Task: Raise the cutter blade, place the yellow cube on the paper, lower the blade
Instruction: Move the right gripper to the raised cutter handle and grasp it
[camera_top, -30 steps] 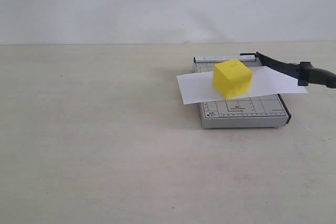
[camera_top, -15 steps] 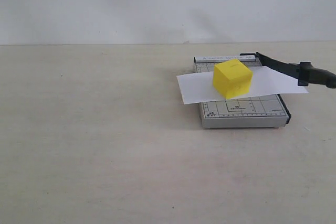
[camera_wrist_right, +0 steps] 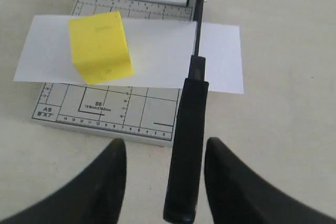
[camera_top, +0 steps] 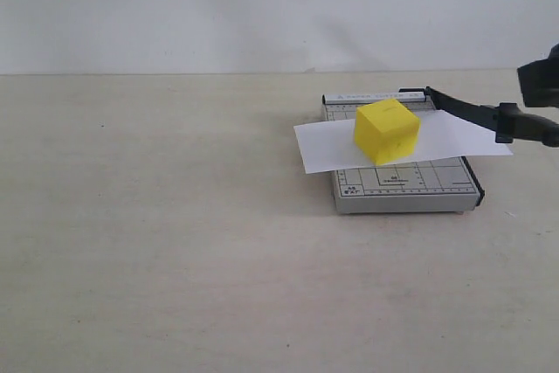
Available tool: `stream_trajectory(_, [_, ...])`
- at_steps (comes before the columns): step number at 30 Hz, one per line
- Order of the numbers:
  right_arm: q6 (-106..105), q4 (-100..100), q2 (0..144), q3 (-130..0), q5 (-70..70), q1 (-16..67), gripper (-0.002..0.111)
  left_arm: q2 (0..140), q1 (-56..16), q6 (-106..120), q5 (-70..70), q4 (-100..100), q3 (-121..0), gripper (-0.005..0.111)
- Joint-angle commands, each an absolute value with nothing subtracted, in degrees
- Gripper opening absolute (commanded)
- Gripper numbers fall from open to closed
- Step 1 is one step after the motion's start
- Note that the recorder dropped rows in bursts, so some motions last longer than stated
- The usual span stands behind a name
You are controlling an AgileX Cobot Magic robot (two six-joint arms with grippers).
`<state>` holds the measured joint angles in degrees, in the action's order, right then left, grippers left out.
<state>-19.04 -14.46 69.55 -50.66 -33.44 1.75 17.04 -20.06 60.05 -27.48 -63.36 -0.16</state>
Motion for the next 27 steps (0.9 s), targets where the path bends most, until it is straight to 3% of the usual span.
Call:
stream_trajectory(1, [-18.76,-14.41,73.37,-51.07,-31.67,1.86,0.046,17.08,-19.91,60.25,-27.49,-63.85,0.0,0.004])
stream_trajectory(8, [-18.61,-14.41,76.71,-51.07,-30.97,1.86,0.042,17.08,-19.91,60.25,-27.49,-63.85,0.0,0.004])
stream_trajectory(13, [-18.23,-14.41,76.59,-50.95,-30.97,1.86,0.001,17.08,-19.91,60.25,-27.49,-63.85,0.0,0.004])
stream_trajectory(27, [-18.06,-14.54,76.72,-50.68,-35.35,1.86,0.0,17.08,-19.91,60.25,-27.49,-63.85,0.0,0.004])
